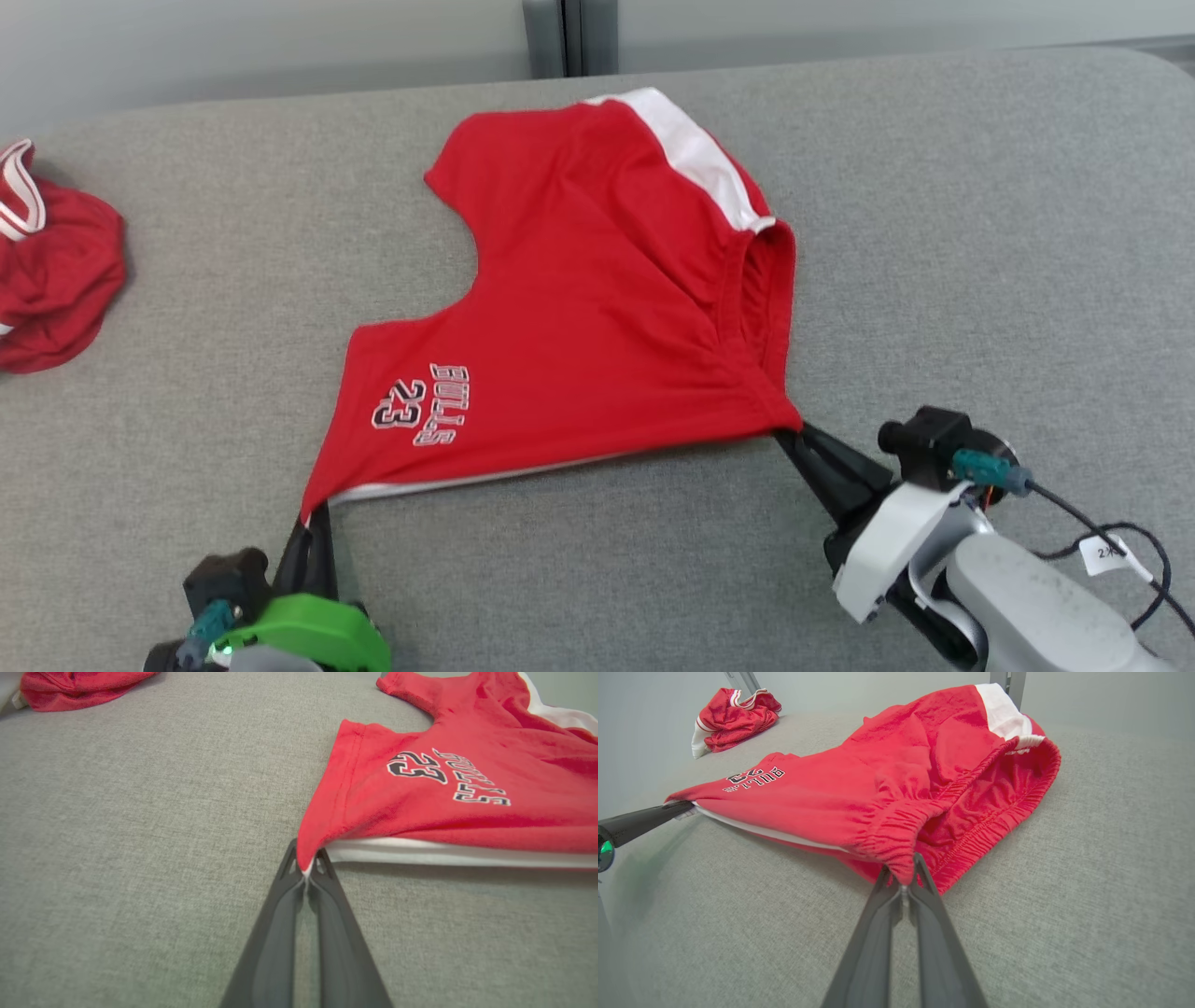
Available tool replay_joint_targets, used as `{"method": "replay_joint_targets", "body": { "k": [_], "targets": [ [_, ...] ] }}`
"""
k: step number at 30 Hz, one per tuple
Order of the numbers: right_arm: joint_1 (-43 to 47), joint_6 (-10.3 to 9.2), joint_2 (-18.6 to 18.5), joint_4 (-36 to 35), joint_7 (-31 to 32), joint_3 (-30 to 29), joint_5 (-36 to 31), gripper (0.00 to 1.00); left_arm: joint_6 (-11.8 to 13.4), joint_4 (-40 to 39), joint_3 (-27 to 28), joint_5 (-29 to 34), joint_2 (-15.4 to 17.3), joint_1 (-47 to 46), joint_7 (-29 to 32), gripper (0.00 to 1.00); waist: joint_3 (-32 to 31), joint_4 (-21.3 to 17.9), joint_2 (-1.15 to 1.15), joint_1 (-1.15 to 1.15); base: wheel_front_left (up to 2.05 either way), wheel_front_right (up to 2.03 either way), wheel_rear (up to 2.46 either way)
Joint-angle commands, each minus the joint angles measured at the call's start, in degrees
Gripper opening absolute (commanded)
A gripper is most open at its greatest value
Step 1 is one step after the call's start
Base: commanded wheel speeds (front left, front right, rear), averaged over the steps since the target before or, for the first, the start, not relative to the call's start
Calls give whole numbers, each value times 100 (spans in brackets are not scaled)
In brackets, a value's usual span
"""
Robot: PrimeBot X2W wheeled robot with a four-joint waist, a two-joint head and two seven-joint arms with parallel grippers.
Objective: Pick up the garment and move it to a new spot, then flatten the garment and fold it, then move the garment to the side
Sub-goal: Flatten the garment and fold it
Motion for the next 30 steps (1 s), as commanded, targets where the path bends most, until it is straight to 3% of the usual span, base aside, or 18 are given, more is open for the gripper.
{"method": "replay_joint_targets", "body": {
  "k": [1, 9, 17, 23, 30],
  "targets": [
    [231, -10, -10, -21, -26, -51, 81, 0, 3, -8, 78, 61, 31, 240, -19, 0, -471, 130, 0, 0, 0, 0, 0],
    [1264, -10, 99, -139, -26, -59, 233, 0, -7, -112, 128, 59, 5, 1101, -11, 0, -1154, 249, 0, 0, 0, 0, 0],
    [1731, -10, 59, -446, -27, 108, 498, 0, -8, -506, 172, 181, 1, 1396, -11, 0, -1285, 134, 0, 0, 0, 0, 0],
    [1414, -10, 95, -695, -27, -62, 785, 0, -161, -741, -35, 548, 63, 570, -12, 0, -1014, -36, 0, 0, 0, 0, 0],
    [608, -9, 295, -771, 1, -400, 1211, 0, -291, -254, -753, 839, 511, -1471, 23, 0, -195, -335, 0, 0, 0, 0, 0]
  ]
}}
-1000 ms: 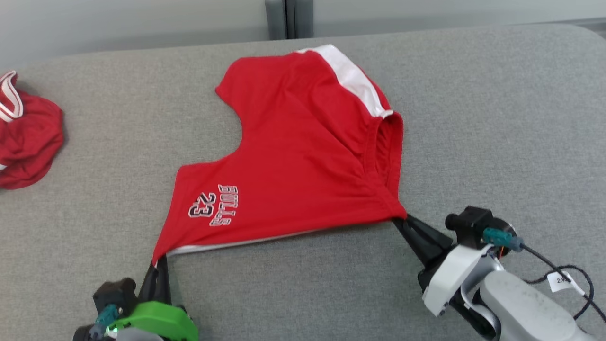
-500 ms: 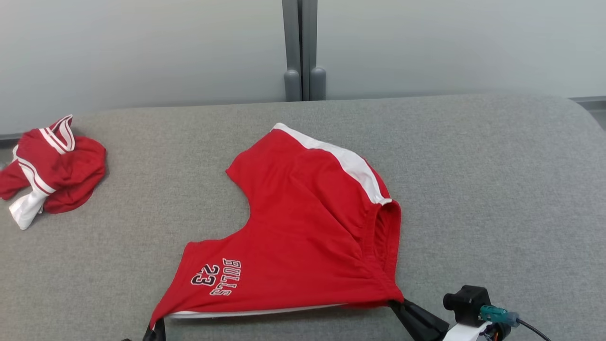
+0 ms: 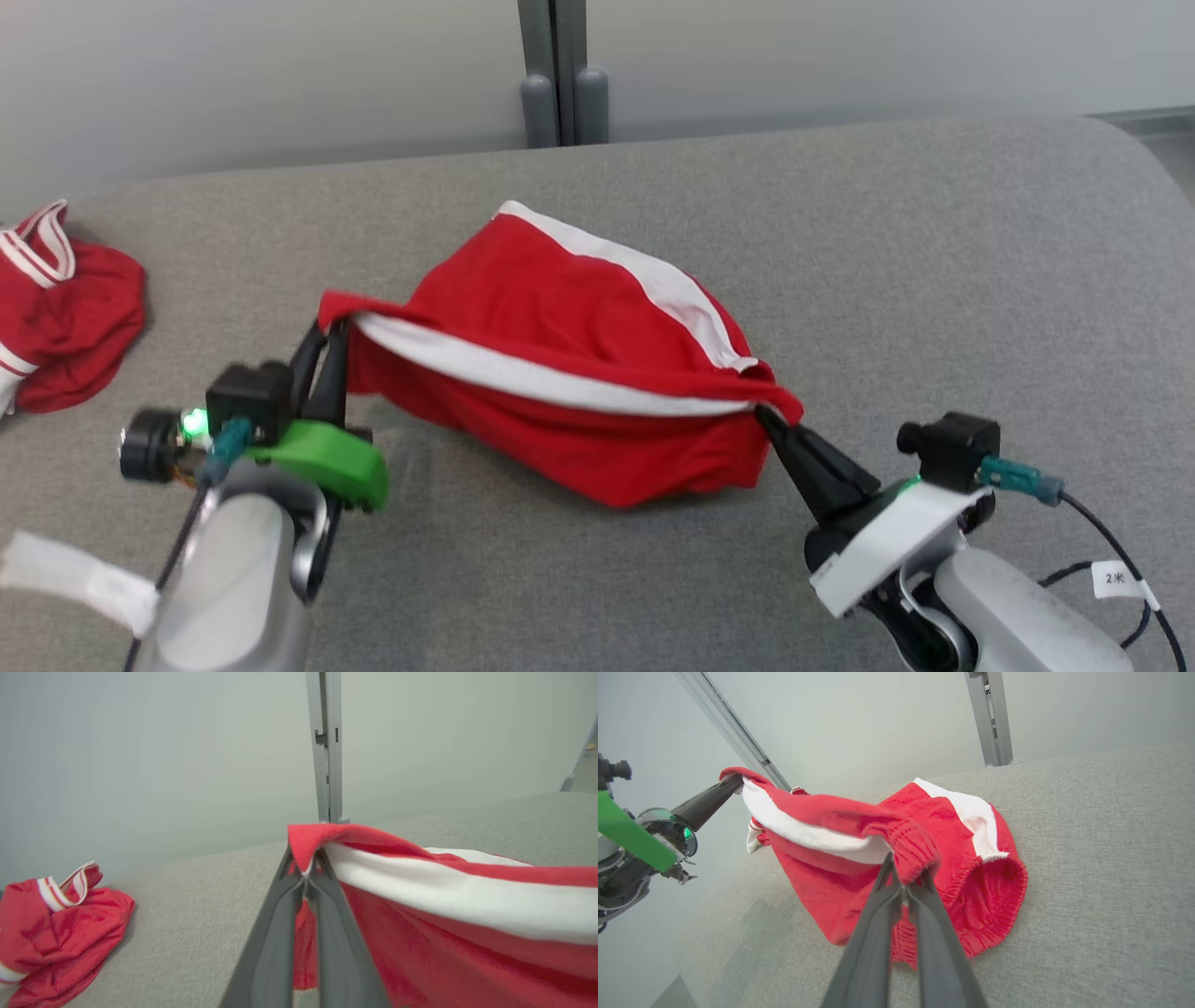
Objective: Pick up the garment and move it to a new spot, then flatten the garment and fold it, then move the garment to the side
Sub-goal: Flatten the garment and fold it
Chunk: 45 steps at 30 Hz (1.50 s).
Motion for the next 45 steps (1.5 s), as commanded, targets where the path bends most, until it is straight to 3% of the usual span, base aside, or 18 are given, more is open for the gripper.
{"method": "replay_joint_targets", "body": {
  "k": [1, 2, 10, 18, 26, 32, 33, 34, 35, 36, 45],
  "targets": [
    [-239, -8, 70, -1, 4, -61, 142, 0, -27, 145, -193, 42, 164, -513, 46, 0, 644, -327, 0, 0, 0, 0, 0],
    [-463, -8, 146, 27, 25, -85, 302, 0, -33, 349, -597, -79, 334, -1081, 167, 0, 896, -435, 0, 0, 0, 0, 0],
    [-1261, -8, 449, 213, 39, 47, 871, 0, -31, 881, -2310, -1131, 1130, -3038, 852, 0, 1817, -875, 0, 0, 0, 0, 0],
    [-1768, -8, 624, 373, -10, 322, 1371, 0, -32, 1340, -3614, -1967, 1733, -4227, 1213, 0, 2321, -1260, 0, 0, 0, 0, 0],
    [-1913, -7, 621, 318, -23, 476, 1756, 0, -33, 1784, -4468, -2569, 1965, -4839, 1178, 0, 2515, -1449, 0, 0, 0, 0, 0],
    [-1869, -8, 652, 310, -19, 476, 1632, 0, -32, 2283, -4778, -2678, 1887, -5075, 1097, 0, 2513, -1495, 0, 0, 0, 0, 0],
    [-1853, -8, 654, 327, -19, 455, 1587, 0, -32, 2363, -4798, -2692, 1856, -5091, 1061, 11, 2506, -1492, 0, 0, 0, 0, 0],
    [-1830, -8, 662, 341, -19, 409, 1516, 25, -32, 2463, -4823, -2728, 1816, -5075, 1043, 45, 2492, -1487, 0, 0, 0, 0, 0],
    [-1805, -8, 676, 346, -19, 384, 1457, 85, -32, 2544, -4851, -2743, 1790, -5062, 1009, 98, 2477, -1482, 0, 0, 0, 0, 0],
    [-1775, -8, 689, 348, -19, 363, 1364, 100, -32, 2615, -4888, -2751, 1755, -5044, 968, 100, 2452, -1474, 0, 0, 0, 0, 0],
    [-1450, -7, 682, 436, -21, -68, 598, 100, 25, 3231, -4807, -3083, 1419, -4535, 388, 100, 2085, -1341, 0, 0, 0, 0, 0]
  ]
}}
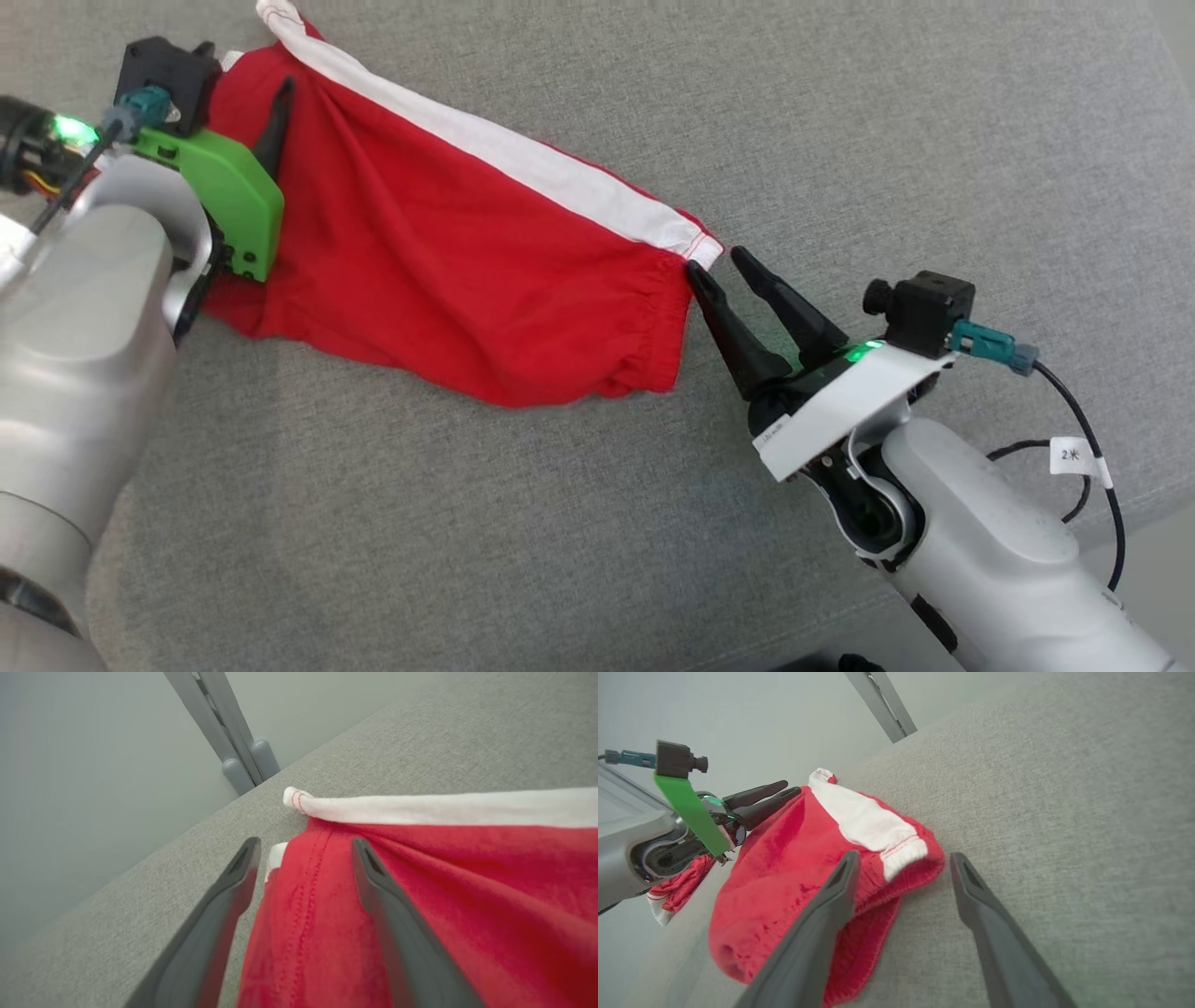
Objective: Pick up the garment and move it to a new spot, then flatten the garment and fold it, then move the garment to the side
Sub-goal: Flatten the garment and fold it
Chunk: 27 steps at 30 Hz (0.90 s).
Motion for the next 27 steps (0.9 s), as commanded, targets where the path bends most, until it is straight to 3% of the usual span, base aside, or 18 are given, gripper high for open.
{"method": "replay_joint_targets", "body": {
  "k": [1, 12, 16, 27],
  "targets": [
    [139, -6, -21, 31, -10, -111, -165, 100, 54, 90, 54, -74, -63, 199, -90, 100, -171, 85, 0, 0, 0, 0, 0],
    [648, -6, 87, 173, -11, -1232, -1486, 100, 229, 584, 404, -490, -485, 913, -401, 100, -482, 263, 0, 0, 0, 0, 0],
    [711, -6, 158, 194, -11, -1423, -1719, 100, 428, 642, 472, -444, -523, 959, -445, 100, -494, 288, 0, 0, 0, 0, 0],
    [778, -6, 205, 261, -11, -1574, -1919, 100, 562, 1094, 528, -586, -699, 1264, -282, 100, -564, 328, 0, 0, 0, 0, 0]
  ]
}}
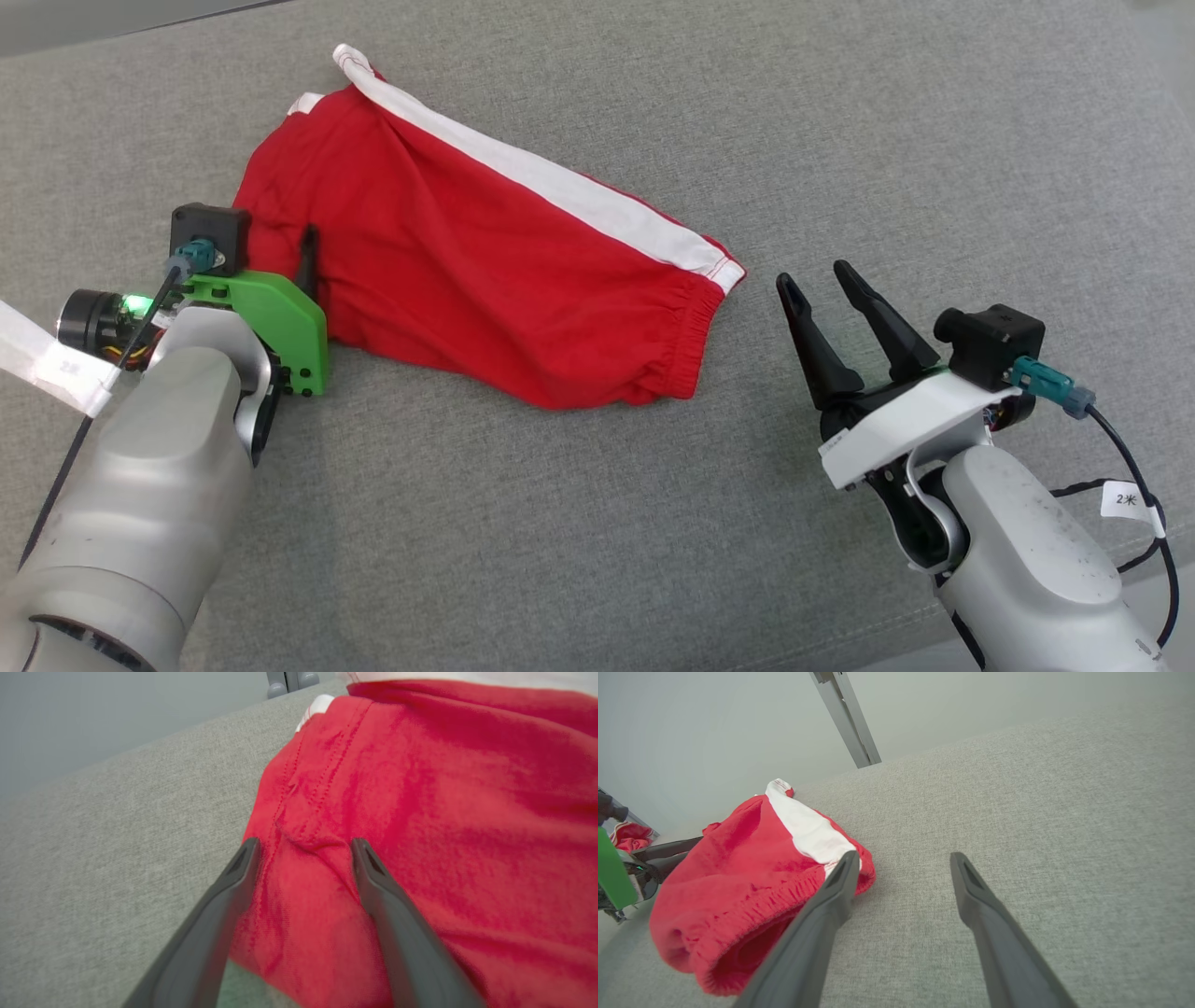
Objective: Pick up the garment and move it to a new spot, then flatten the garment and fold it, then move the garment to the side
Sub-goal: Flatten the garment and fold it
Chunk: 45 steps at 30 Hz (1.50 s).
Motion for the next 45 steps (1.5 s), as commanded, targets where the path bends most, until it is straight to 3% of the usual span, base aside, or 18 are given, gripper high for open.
{"method": "replay_joint_targets", "body": {
  "k": [1, 3, 7, 9, 10, 17, 26, 38, 44, 45],
  "targets": [
    [76, -6, 4, 21, -11, -30, -43, 100, 69, 115, -3, -64, -19, 201, 149, 100, -20, 12, 0, 0, 0, 0, 0],
    [58, -6, 9, 45, -11, -34, -75, 100, 155, 193, 39, -104, -23, 245, 191, 96, -33, 16, 0, 0, 0, 0, 0],
    [-21, -6, 22, 67, -11, -23, -96, 100, 261, 279, 126, -243, -60, 341, 263, 100, -41, 10, 0, 0, 0, 0, 0],
    [-50, -6, 24, 71, -11, -12, -105, 100, 216, 314, 153, -309, -70, 407, 334, 43, -34, 6, 0, 0, 0, 0, 0],
    [-66, -6, 21, 75, -11, -2, -107, 100, 180, 328, 157, -327, -94, 444, 382, 0, -38, 7, 0, 0, 0, 0, 0],
    [1, -6, -52, 141, -11, -35, -169, 100, 167, 335, 232, -437, -207, 499, 200, 0, -232, 114, 0, 0, 0, 0, 0],
    [336, -6, -58, 449, -11, -224, -432, 100, 228, 98, 549, -625, -434, 898, -83, 0, -863, 564, 0, 0, 0, 0, 0],
    [932, -6, 81, 781, -11, -499, -876, 100, 838, -1671, 1532, -140, -460, 2640, -87, 0, -1575, 1178, 0, 0, 0, 0, 0],
    [1125, -6, 134, 826, -11, -522, -956, 100, 965, -2451, 1924, 390, -532, 3446, -82, 0, -1709, 1340, 0, 0, 0, 0, 0],
    [1129, -6, 141, 831, -11, -514, -969, 100, 974, -2554, 1998, 459, -543, 3515, -82, 8, -1711, 1356, 0, 0, 0, 0, 0]
  ]
}}
